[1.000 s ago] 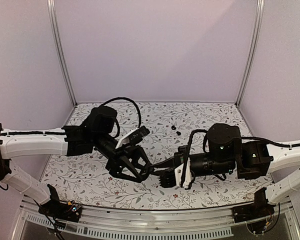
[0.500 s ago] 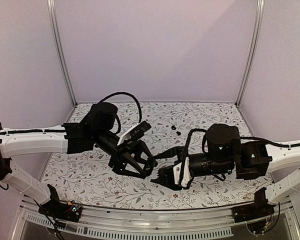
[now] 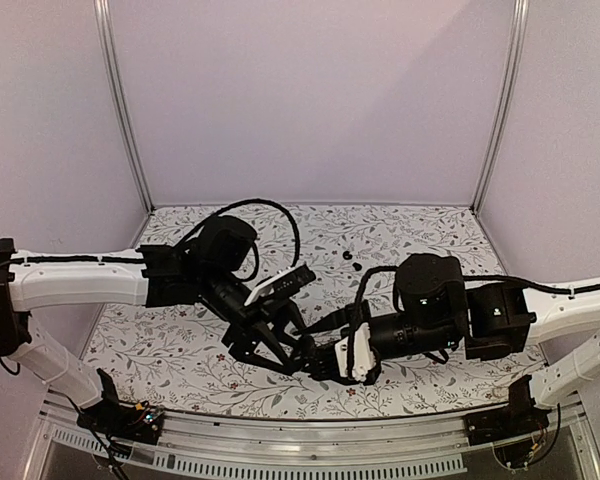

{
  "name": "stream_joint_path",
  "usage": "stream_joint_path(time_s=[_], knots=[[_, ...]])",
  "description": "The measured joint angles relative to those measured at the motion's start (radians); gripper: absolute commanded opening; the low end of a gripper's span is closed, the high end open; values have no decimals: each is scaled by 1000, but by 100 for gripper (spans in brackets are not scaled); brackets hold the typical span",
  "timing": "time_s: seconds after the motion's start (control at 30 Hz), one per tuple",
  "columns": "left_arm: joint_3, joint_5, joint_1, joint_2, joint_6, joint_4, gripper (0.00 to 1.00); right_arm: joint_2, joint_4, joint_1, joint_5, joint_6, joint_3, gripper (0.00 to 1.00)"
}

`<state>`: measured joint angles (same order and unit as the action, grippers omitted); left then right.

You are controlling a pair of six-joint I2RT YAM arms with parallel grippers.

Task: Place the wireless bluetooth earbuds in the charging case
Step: Pass from the left arm to the right

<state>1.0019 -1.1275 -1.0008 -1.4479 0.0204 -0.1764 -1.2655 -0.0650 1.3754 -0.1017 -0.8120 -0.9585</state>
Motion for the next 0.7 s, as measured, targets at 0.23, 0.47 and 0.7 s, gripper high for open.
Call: stream_joint_path(time_s=[0.23, 0.47, 0.7], knots=[[17, -27, -19, -14, -21, -32, 47, -14, -34, 0, -11, -6, -6, 36], [24, -69, -22, -26, -21, -93, 48, -18, -66, 6, -17, -28, -17, 24], [26, -89, -29, -27, -21, -119, 48, -24, -67, 23, -20, -41, -20, 24]])
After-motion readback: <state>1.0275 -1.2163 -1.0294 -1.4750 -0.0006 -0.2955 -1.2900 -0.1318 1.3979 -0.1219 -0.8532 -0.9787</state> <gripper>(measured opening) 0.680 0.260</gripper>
